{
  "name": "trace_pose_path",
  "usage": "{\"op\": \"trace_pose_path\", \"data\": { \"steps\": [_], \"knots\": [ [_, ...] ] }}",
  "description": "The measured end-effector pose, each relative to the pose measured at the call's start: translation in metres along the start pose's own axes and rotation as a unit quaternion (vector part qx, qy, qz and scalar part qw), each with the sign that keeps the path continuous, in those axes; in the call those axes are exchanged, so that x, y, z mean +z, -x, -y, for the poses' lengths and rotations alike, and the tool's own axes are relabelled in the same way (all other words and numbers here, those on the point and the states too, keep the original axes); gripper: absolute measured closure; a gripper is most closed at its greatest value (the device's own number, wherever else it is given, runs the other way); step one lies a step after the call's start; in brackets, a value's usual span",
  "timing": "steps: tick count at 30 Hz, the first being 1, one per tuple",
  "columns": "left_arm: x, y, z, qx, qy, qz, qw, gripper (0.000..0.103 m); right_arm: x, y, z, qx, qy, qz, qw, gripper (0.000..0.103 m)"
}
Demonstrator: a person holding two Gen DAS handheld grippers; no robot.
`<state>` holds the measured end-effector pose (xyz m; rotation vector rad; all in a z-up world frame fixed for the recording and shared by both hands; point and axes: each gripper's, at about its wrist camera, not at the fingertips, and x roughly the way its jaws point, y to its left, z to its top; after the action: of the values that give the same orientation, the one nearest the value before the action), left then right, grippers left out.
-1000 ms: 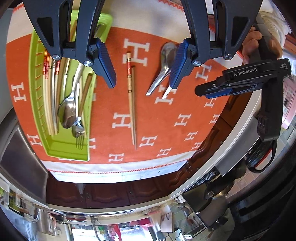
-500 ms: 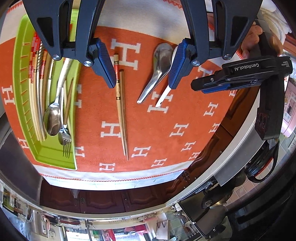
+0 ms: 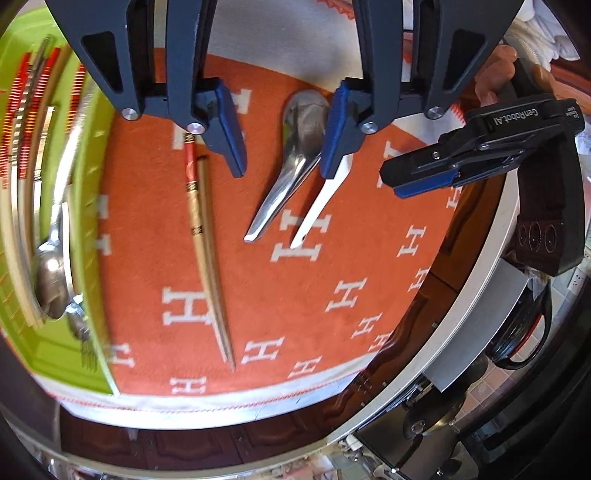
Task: Organize utensils
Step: 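Grasp the white ceramic spoon with the left tool while the right tool grasps the silver spoon beside it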
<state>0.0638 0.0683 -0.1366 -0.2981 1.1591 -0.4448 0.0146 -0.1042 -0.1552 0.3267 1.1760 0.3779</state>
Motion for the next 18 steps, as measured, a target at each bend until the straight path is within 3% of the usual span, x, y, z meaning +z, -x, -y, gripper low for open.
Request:
{"op": "trace_pose_path", "data": {
  "steps": [4, 7, 12, 18],
  "knots": [
    [0.0, -0.001, 0.003, -0.02, -0.009, -0.004, 0.9998, 0.057, -0.001, -0.014, 0.004, 0.038, -0.012, -0.017, 0.999, 0.072],
    [-0.001, -0.005, 0.006, -0.028, -0.016, -0.011, 0.9994, 0.057, -0.002, -0.019, 0.006, 0.069, -0.016, -0.019, 0.997, 0.083],
    [-0.001, -0.01, 0.009, -0.033, -0.022, -0.019, 0.999, 0.057, 0.0, -0.016, -0.001, 0.06, 0.0, -0.004, 0.998, 0.098],
    [-0.001, -0.014, 0.014, -0.038, -0.037, -0.028, 0.9982, 0.057, 0.003, 0.01, -0.003, 0.03, 0.014, 0.041, 0.999, 0.099]
  ]
}}
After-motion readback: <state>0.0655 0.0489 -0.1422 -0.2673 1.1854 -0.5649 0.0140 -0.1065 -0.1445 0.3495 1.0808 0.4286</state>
